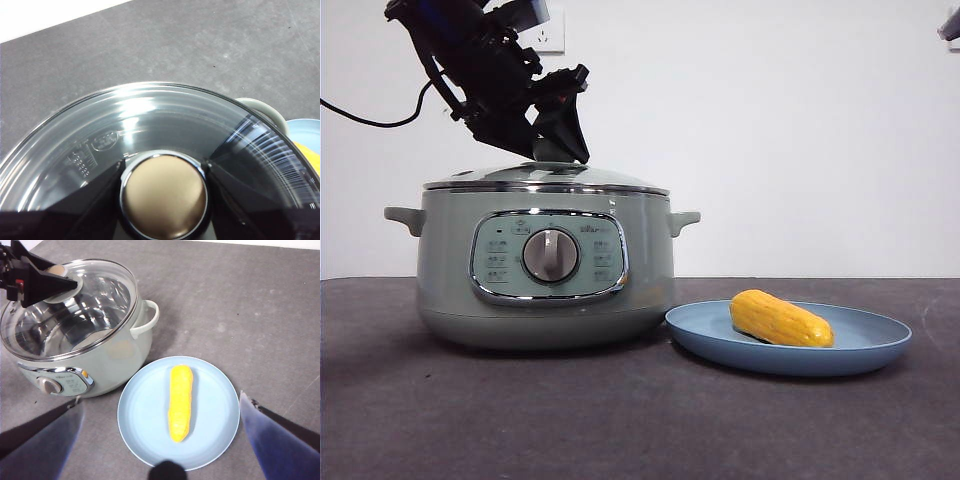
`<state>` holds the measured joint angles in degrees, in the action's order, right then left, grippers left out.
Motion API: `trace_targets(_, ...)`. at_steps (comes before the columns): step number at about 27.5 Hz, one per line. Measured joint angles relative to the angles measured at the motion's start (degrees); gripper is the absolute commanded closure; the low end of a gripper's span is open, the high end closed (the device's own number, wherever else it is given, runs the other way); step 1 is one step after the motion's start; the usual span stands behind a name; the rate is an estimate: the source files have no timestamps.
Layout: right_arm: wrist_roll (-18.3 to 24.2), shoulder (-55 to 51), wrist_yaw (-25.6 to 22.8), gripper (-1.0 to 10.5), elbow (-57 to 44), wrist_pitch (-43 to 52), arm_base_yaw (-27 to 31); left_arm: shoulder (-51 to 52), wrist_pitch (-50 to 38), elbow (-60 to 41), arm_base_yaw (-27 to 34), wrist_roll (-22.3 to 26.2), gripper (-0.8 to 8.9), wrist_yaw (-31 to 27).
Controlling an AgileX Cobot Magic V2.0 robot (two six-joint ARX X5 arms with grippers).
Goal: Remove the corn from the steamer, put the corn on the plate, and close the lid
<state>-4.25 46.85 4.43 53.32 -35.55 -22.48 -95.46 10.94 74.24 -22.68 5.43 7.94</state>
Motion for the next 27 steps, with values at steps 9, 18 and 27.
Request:
trace_targets(9, 0.00, 0.00, 0.07, 3.2, 0.00, 0.00, 0.00, -0.20, 1.64, 0.46, -0.07, -0.52, 3.63, 0.09)
trace_targets(18, 0.00, 0.00, 0.09, 3.2, 0.00, -1.95, 0.00, -0.17, 2.36, 0.46, -0.33, -0.07, 2.91, -0.20)
trace_targets(27, 0.00, 0.00, 0.09, 3.2, 0.00, -2.19, 0.00, 8.13, 5.51, 0.07, -0.33, -0.07, 2.91, -0.31)
